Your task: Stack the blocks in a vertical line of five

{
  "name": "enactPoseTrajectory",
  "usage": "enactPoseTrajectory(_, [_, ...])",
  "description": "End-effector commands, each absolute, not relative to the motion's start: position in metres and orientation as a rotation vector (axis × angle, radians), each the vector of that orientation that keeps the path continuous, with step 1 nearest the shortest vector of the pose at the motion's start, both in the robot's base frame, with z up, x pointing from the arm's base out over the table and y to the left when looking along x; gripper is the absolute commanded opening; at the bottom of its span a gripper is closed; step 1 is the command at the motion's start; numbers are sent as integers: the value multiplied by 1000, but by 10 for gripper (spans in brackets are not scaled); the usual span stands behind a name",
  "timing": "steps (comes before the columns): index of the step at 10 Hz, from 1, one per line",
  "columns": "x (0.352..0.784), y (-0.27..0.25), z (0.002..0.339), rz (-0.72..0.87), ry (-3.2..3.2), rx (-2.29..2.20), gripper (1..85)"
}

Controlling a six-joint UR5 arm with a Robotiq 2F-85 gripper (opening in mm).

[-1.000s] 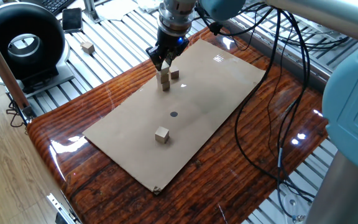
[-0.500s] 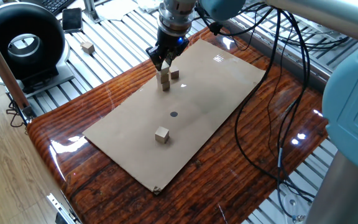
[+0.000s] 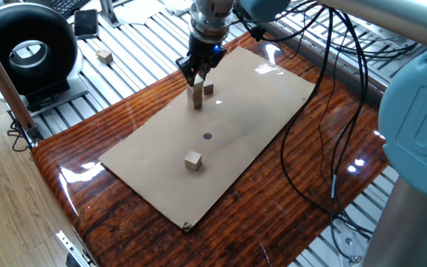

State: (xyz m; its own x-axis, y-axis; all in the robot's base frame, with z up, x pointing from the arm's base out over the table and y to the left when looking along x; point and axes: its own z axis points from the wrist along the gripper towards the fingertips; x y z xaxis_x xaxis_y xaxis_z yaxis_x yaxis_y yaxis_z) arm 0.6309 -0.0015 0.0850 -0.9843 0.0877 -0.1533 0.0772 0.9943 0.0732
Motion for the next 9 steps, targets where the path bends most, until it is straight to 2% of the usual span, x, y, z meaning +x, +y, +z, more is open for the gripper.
enactPoseTrajectory(1, [632, 1, 87, 120, 2975, 145, 10])
enactPoseTrajectory(9, [619, -3, 93, 88, 3012, 129, 10])
